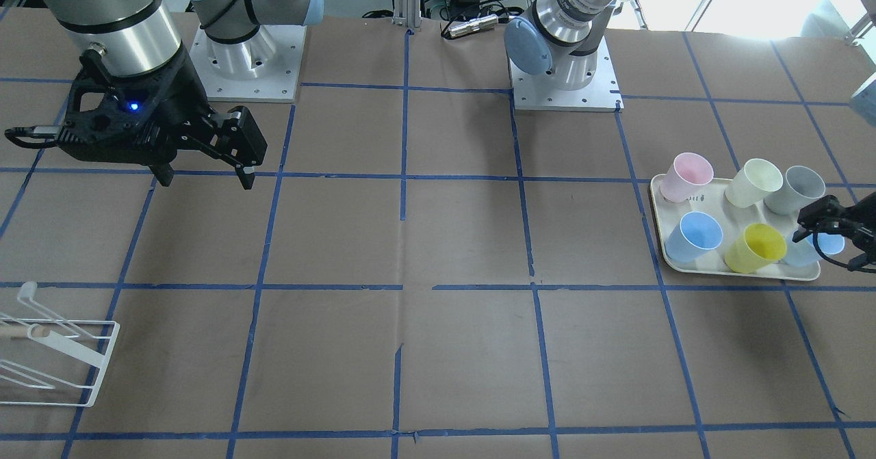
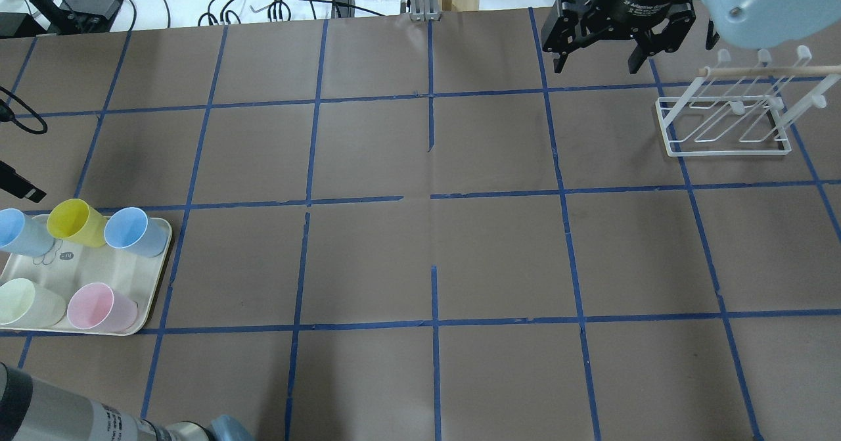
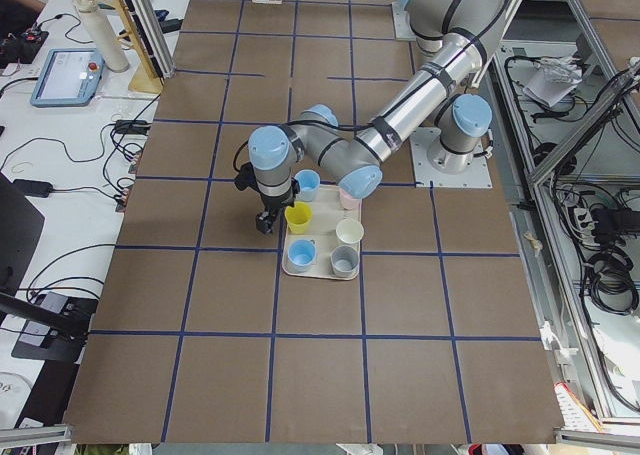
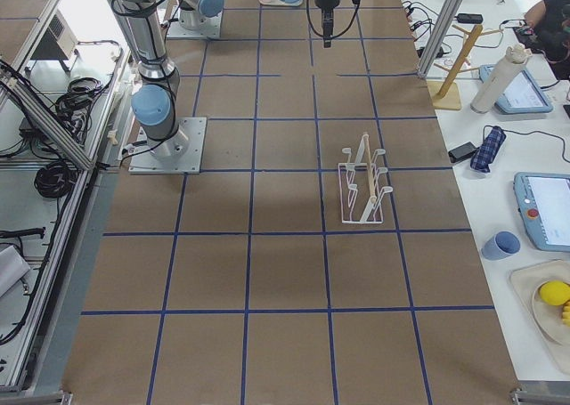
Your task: Transfer IKEA cup to right arm and place on rack
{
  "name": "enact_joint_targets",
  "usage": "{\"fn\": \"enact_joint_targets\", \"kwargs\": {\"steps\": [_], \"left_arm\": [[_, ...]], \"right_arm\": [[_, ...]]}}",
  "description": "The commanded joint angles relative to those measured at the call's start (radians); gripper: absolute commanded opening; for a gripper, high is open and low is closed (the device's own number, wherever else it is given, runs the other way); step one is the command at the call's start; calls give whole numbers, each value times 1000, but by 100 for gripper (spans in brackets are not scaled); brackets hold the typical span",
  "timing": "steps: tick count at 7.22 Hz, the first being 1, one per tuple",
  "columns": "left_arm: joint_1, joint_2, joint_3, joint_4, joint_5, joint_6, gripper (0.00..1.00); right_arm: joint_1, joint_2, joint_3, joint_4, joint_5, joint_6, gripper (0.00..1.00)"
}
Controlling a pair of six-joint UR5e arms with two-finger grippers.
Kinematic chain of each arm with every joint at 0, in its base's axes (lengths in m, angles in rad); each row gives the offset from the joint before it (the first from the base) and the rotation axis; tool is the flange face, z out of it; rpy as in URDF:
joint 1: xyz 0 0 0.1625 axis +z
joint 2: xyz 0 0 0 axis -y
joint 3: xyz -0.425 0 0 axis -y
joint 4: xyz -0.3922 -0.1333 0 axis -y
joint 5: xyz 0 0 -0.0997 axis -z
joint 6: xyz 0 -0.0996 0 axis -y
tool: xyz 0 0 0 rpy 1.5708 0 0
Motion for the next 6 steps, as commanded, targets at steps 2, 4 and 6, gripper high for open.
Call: {"fn": "enact_joint_targets", "kwargs": {"steps": [2, 4, 6], "left_arm": [[0, -30, -13, 9, 4, 65, 100], [-3, -20, -58, 19, 4, 59, 100], [-4, -31, -73, 68, 7, 27, 94]], "right_arm": [[0, -2, -1, 0, 0, 0, 100], [0, 0, -1, 0, 0, 0, 100], [-2, 0, -1, 0, 0, 0, 100]]}}
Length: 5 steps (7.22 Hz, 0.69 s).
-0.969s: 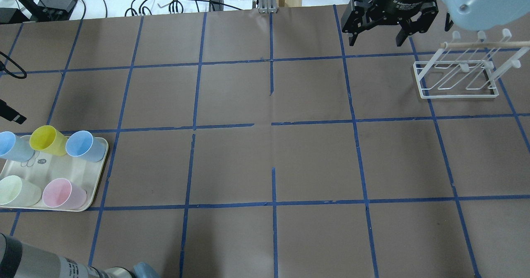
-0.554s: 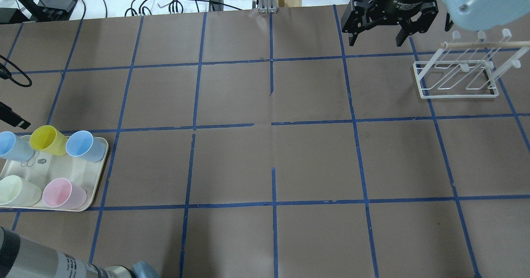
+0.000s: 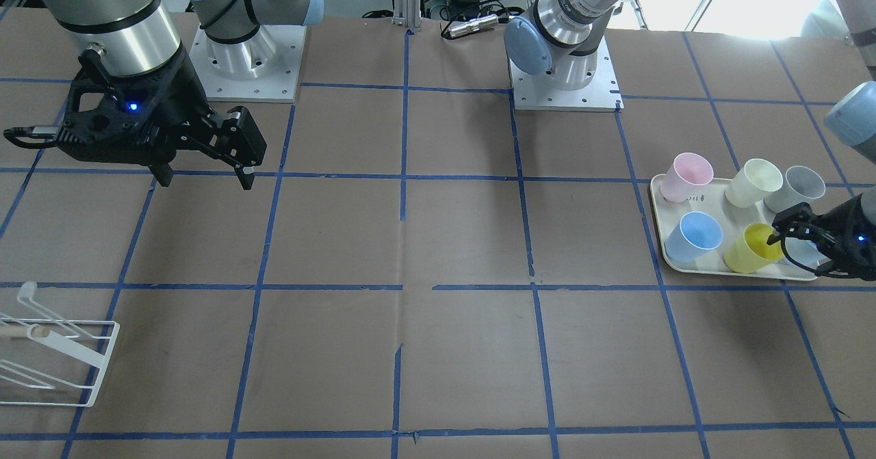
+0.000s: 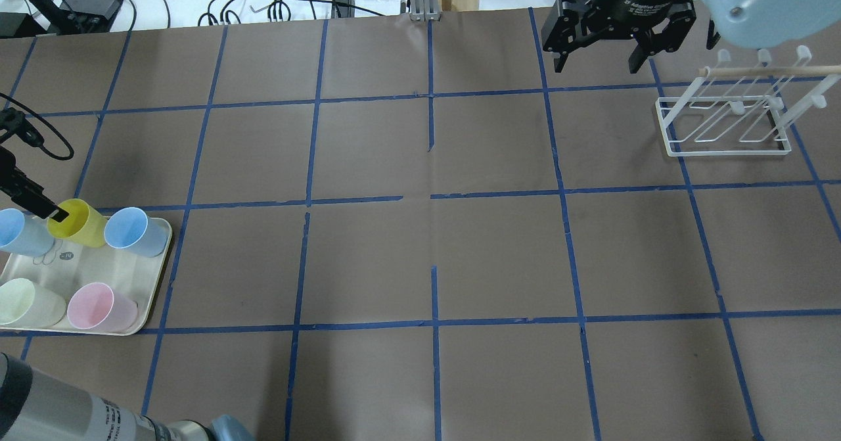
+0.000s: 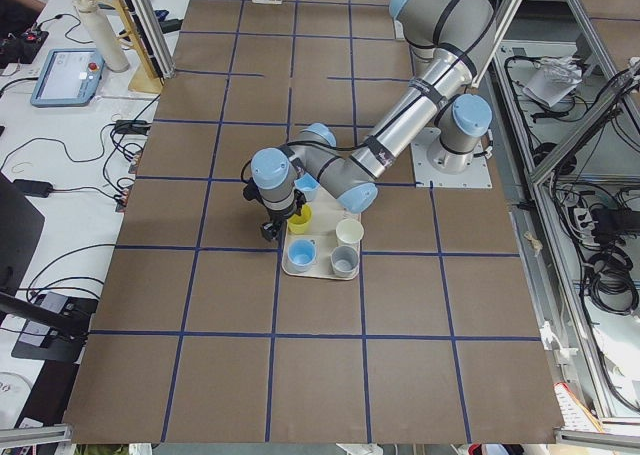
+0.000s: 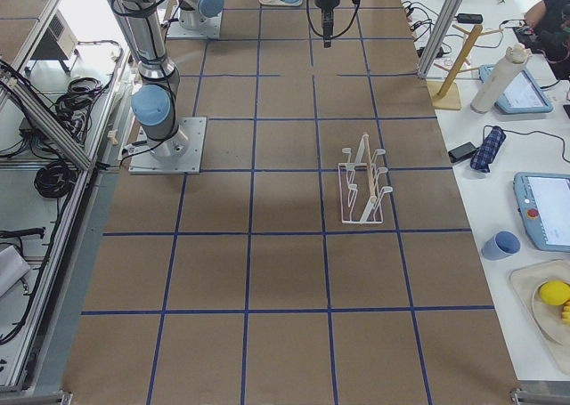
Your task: Transfer IKEA cup to right arm and place on rack
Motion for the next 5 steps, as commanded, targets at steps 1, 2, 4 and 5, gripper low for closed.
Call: {"fn": "enact_joint_targets", "kwargs": {"steps": [1, 2, 4, 5], "left_arm": [[-1, -5, -12, 14, 3, -42, 76], [-4, 4, -13, 9, 3, -42, 64], [-5, 9, -13, -35, 3, -73, 20], [-10, 24, -12, -109, -4, -126, 5]], "right_arm": [[-1, 0, 0, 0, 0, 0, 100], [-1, 0, 0, 2, 0, 0, 100], [-2, 0, -2, 0, 0, 0, 100], [-2, 0, -2, 0, 0, 0, 100]]}}
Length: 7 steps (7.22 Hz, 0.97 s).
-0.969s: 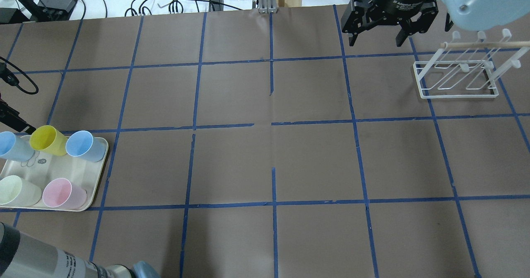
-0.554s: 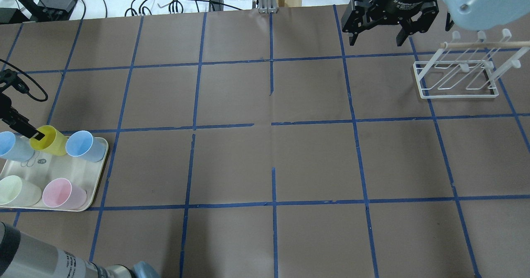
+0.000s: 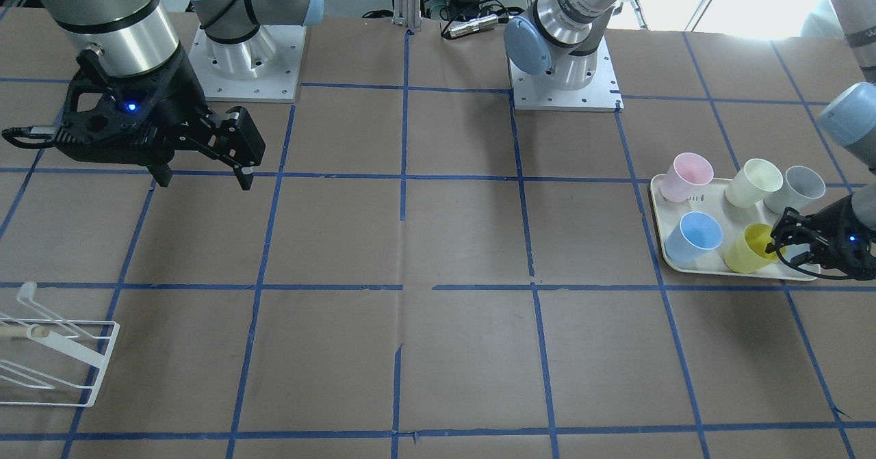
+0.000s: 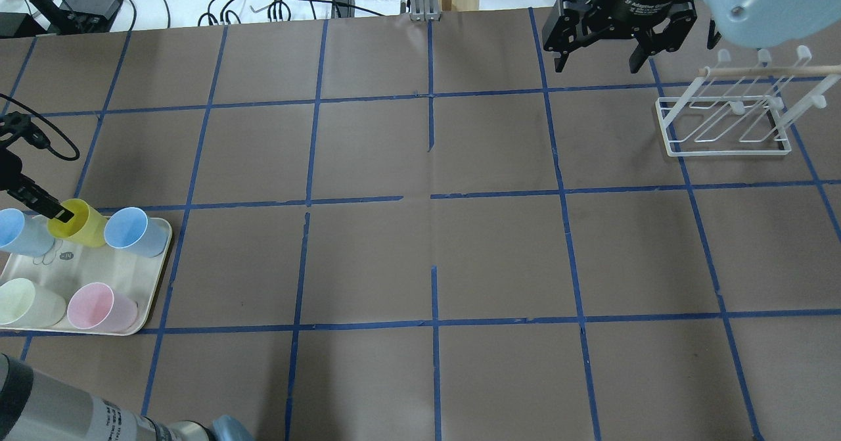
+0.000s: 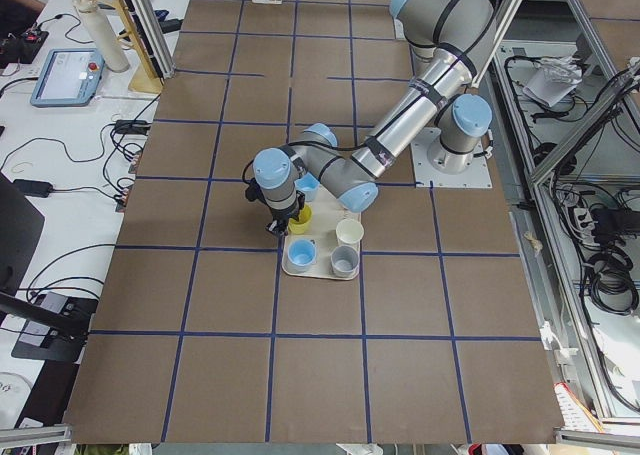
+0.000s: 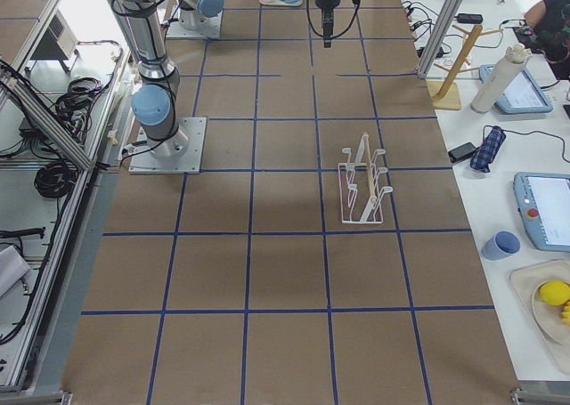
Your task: Transfer IKEA cup to right arm and place on rack
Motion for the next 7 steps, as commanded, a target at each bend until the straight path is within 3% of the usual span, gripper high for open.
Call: {"fn": "enact_joint_targets", "kwargs": {"steps": [1, 3, 5, 6, 7], "left_arm": [[-4, 17, 4, -103, -12, -70, 0], [-1, 19, 27, -128, -14, -75, 0], [-1, 23, 136, -184, -9, -75, 0], [-4, 26, 206, -303, -24, -71, 0], [-7, 35, 274, -484, -116, -75, 0]], "right_arm": [[-1, 0, 1, 0, 0, 0, 100], [-1, 0, -1, 0, 0, 0, 100], [-1, 0, -1, 0, 2, 0, 100], [-5, 0, -2, 1, 2, -2, 100], [-7, 0, -5, 3, 3, -2, 100]]}}
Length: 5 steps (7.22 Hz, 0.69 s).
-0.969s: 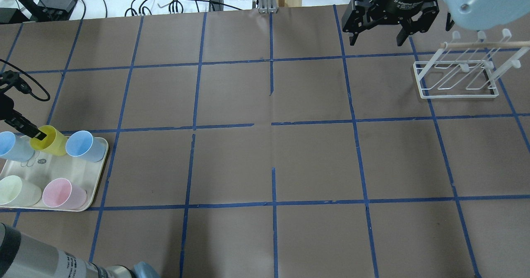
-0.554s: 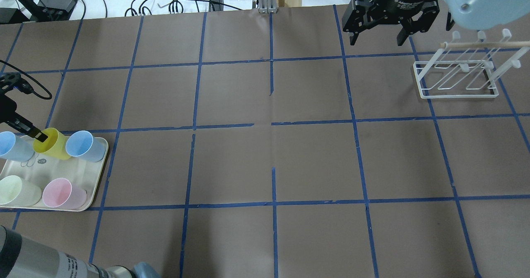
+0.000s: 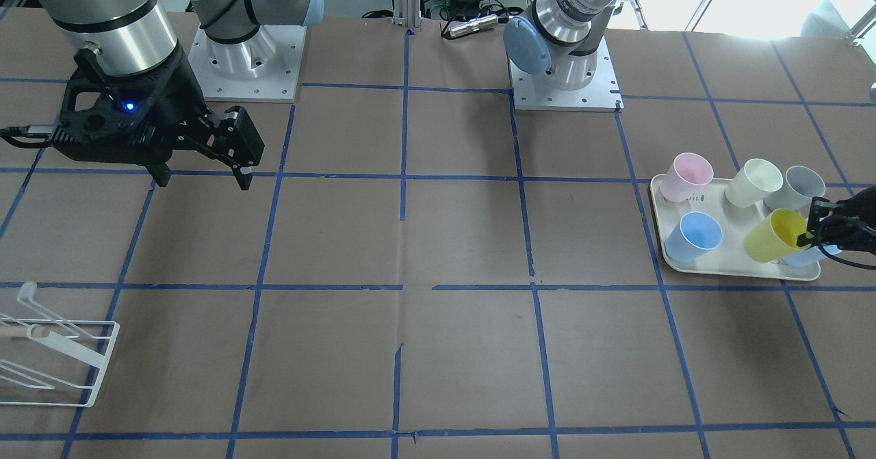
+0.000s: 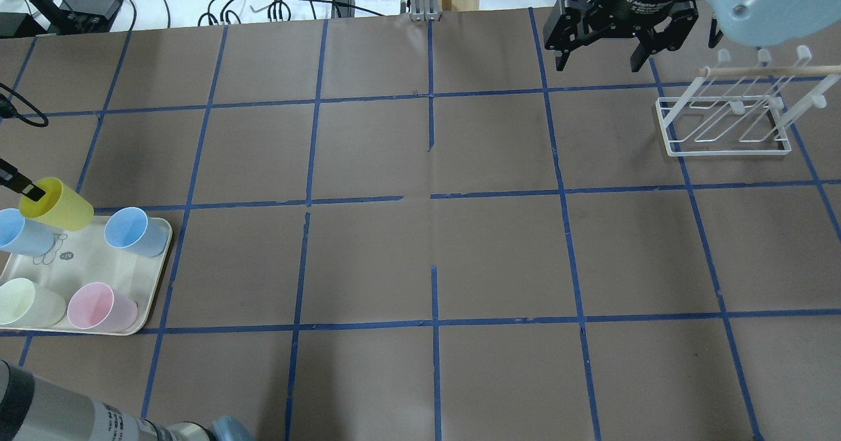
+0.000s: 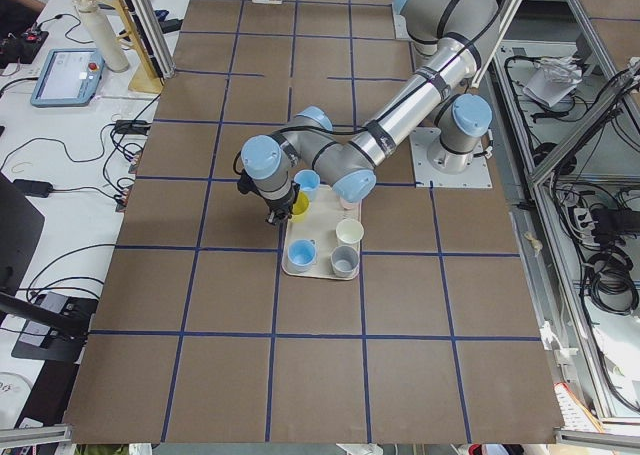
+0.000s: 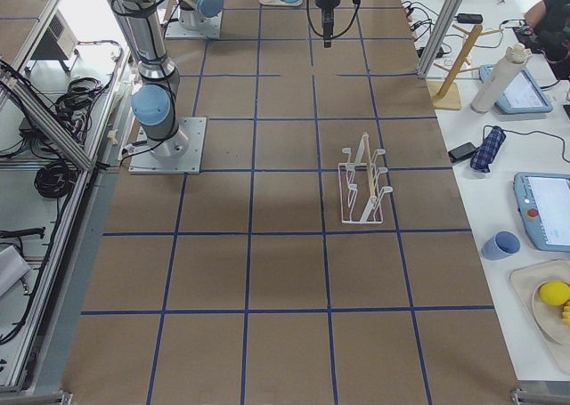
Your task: Transfer IKEA cup to right arm and place on rack
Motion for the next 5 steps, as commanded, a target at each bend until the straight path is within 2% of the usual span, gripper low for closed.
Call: {"fn": "enact_joint_targets", "kwargs": {"steps": [1, 3, 4, 5], "left_arm": [[-6, -2, 125, -250, -95, -4, 0], [-74, 59, 152, -534, -269, -7, 0], [-98, 82, 149, -675, -423, -77, 0], [-156, 88, 127, -775, -587, -126, 0]], "right_arm": [[-7, 0, -6, 5, 1, -4, 100], [-35, -1, -9, 11, 10, -7, 100], [-49, -6, -10, 14, 15, -5, 100], [-84, -18, -12, 43, 64, -5, 100]]}}
